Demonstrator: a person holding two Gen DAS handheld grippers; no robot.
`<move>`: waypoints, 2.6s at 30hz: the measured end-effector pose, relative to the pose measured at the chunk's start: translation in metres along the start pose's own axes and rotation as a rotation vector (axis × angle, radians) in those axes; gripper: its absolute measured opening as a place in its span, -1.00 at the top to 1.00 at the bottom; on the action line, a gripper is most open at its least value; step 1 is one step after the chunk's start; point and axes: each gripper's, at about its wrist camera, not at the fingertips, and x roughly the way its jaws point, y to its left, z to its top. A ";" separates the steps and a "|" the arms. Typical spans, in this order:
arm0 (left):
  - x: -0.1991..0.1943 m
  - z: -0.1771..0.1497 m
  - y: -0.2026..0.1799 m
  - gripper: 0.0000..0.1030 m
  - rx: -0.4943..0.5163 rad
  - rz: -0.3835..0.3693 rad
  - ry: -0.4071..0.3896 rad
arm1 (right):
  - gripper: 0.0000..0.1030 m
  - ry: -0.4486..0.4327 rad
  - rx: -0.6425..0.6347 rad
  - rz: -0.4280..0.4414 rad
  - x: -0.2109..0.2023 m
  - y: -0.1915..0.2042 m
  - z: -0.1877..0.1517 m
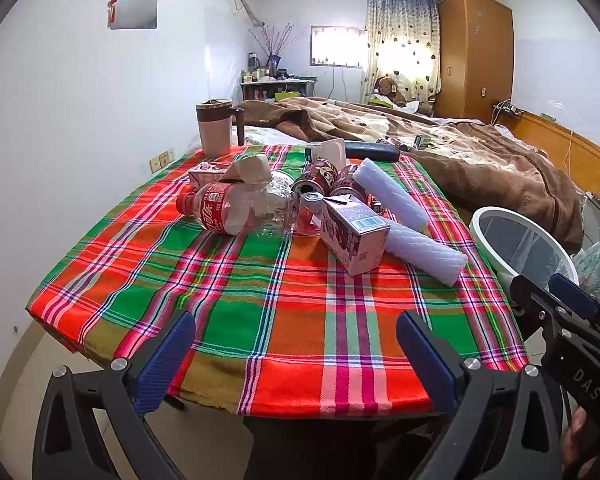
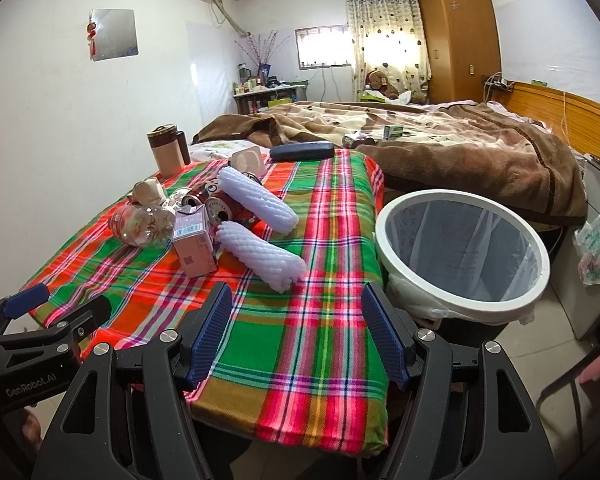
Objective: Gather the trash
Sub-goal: 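Grasp the white foam mesh sleeve with the right tool while the left tool grasps the purple milk carton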
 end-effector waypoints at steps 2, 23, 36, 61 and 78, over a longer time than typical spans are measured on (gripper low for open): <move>0.003 0.001 0.005 -0.98 -0.006 0.005 0.006 | -0.33 -0.004 -0.004 0.000 0.003 0.001 0.001; 0.069 0.042 0.040 -0.98 -0.073 -0.084 0.100 | -0.33 0.178 -0.177 0.126 0.091 0.015 0.025; 0.092 0.071 0.006 -0.98 -0.081 -0.186 0.129 | 0.49 0.244 -0.208 0.200 0.100 0.019 0.024; 0.157 0.074 -0.029 -0.62 -0.084 -0.159 0.226 | 0.52 0.225 -0.114 0.179 0.105 -0.004 0.028; 0.159 0.068 -0.020 0.24 -0.078 -0.155 0.234 | 0.52 0.222 -0.097 0.180 0.102 -0.008 0.026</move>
